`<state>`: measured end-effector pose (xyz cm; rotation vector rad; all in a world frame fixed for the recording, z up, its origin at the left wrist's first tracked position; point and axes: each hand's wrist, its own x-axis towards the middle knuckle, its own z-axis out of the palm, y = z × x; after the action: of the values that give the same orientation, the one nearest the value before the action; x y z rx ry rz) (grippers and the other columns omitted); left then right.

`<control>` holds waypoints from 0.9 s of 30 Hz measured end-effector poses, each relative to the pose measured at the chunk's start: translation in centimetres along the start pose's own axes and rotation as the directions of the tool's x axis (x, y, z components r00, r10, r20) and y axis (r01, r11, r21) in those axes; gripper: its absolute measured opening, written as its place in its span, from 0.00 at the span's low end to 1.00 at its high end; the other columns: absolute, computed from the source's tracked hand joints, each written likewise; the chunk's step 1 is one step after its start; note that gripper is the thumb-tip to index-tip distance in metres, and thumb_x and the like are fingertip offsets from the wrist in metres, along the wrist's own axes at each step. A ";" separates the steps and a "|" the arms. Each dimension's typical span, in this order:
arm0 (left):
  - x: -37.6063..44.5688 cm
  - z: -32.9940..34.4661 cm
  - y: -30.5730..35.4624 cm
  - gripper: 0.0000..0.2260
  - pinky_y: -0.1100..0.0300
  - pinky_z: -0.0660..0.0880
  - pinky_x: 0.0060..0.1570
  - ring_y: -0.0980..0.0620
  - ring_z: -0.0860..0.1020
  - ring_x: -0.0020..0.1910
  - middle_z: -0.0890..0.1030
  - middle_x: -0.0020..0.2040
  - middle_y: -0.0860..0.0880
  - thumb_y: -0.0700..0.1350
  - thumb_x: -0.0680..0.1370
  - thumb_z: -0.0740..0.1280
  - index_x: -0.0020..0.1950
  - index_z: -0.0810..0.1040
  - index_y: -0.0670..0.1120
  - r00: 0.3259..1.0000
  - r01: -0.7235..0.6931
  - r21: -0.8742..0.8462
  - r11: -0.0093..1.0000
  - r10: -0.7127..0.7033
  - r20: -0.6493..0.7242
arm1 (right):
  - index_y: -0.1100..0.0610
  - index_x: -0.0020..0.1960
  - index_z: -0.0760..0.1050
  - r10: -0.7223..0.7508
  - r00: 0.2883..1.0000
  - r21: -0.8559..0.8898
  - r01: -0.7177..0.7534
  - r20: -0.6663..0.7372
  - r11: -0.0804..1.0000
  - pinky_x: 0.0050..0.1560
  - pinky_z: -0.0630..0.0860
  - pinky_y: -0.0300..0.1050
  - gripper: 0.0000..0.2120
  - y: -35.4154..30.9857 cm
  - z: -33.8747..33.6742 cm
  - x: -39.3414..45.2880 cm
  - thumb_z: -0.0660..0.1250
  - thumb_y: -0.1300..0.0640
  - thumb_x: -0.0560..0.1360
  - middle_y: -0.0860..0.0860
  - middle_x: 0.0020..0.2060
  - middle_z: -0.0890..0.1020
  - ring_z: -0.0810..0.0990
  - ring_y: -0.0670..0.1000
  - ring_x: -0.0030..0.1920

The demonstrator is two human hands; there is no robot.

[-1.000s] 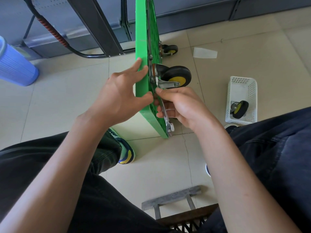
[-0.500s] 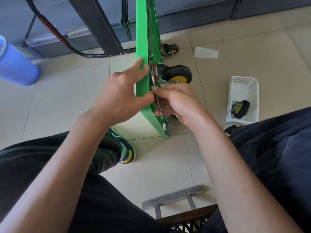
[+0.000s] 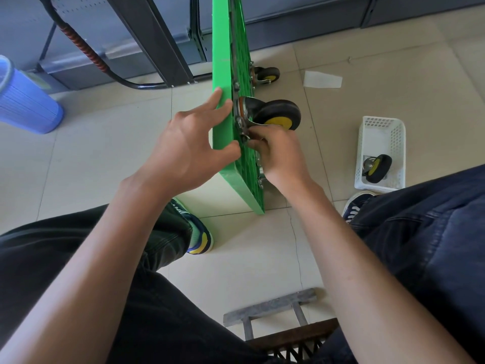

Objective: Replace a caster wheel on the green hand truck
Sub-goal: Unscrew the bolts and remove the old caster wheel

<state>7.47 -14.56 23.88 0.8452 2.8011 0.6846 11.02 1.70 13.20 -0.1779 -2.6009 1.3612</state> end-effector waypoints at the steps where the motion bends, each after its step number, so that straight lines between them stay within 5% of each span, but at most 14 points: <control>1: 0.0 0.0 0.0 0.31 0.48 0.76 0.64 0.48 0.78 0.63 0.62 0.80 0.55 0.53 0.74 0.69 0.77 0.70 0.51 1.000 0.001 -0.005 1.000 -0.001 0.000 | 0.56 0.54 0.85 -0.019 1.000 -0.034 0.018 -0.018 0.999 0.38 0.66 0.33 0.09 0.1 0.1 0.0 0.68 0.63 0.79 0.52 0.47 0.86 0.78 0.48 0.45; 5: 0.0 0.2 -0.1 0.30 0.52 0.75 0.63 0.49 0.79 0.58 0.62 0.80 0.55 0.49 0.76 0.72 0.77 0.70 0.51 1.000 0.005 -0.008 1.000 -0.005 -0.012 | 0.55 0.55 0.85 -0.038 0.998 -0.081 0.033 -0.059 0.996 0.42 0.71 0.46 0.09 0.9 0.7 -0.1 0.67 0.61 0.79 0.53 0.48 0.85 0.81 0.54 0.48; 9: 0.1 0.1 -0.1 0.30 0.52 0.75 0.63 0.46 0.78 0.62 0.62 0.80 0.54 0.49 0.76 0.72 0.77 0.70 0.50 1.000 0.002 0.005 1.000 -0.002 -0.011 | 0.53 0.56 0.85 0.033 0.999 0.015 -0.033 -0.030 0.999 0.42 0.71 0.33 0.10 1.6 0.2 -0.9 0.68 0.63 0.79 0.43 0.47 0.84 0.79 0.41 0.43; 14: 0.0 0.1 -0.1 0.30 0.47 0.76 0.64 0.44 0.78 0.65 0.62 0.80 0.53 0.50 0.76 0.71 0.77 0.70 0.49 1.000 -0.013 0.009 1.000 0.013 -0.009 | 0.55 0.58 0.86 0.288 0.953 0.269 -0.304 0.096 0.914 0.53 0.82 0.55 0.09 2.0 0.1 -2.1 0.70 0.57 0.80 0.47 0.48 0.87 0.85 0.50 0.49; 16: 0.0 0.1 0.0 0.30 0.47 0.76 0.64 0.43 0.77 0.65 0.63 0.80 0.53 0.51 0.76 0.71 0.77 0.70 0.49 1.000 -0.018 0.012 1.000 0.018 -0.014 | 0.58 0.59 0.85 0.350 0.917 0.404 -0.398 0.191 0.824 0.50 0.84 0.61 0.10 1.1 -0.4 -2.1 0.70 0.58 0.81 0.52 0.48 0.87 0.86 0.56 0.48; 22: 0.0 0.1 0.0 0.30 0.52 0.73 0.64 0.43 0.77 0.66 0.63 0.80 0.52 0.50 0.76 0.71 0.77 0.69 0.49 1.000 -0.018 0.029 0.999 0.019 -0.020 | 0.59 0.53 0.84 0.366 0.863 0.616 -0.505 0.348 0.604 0.38 0.82 0.46 0.06 -1.7 -2.5 -1.6 0.70 0.59 0.81 0.57 0.44 0.86 0.85 0.53 0.38; 27: 0.0 0.1 -0.1 0.31 0.47 0.75 0.64 0.42 0.77 0.66 0.63 0.80 0.52 0.52 0.76 0.71 0.77 0.69 0.48 1.000 -0.027 0.024 0.999 0.027 -0.004 | 0.63 0.53 0.83 0.388 0.816 0.632 -0.577 0.428 0.517 0.33 0.80 0.43 0.09 -2.2 -3.1 -1.4 0.70 0.58 0.80 0.56 0.39 0.84 0.83 0.52 0.33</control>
<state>7.41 -14.63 23.77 0.8887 2.8123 0.6596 13.08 2.66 16.56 -0.6946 -1.9361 2.6866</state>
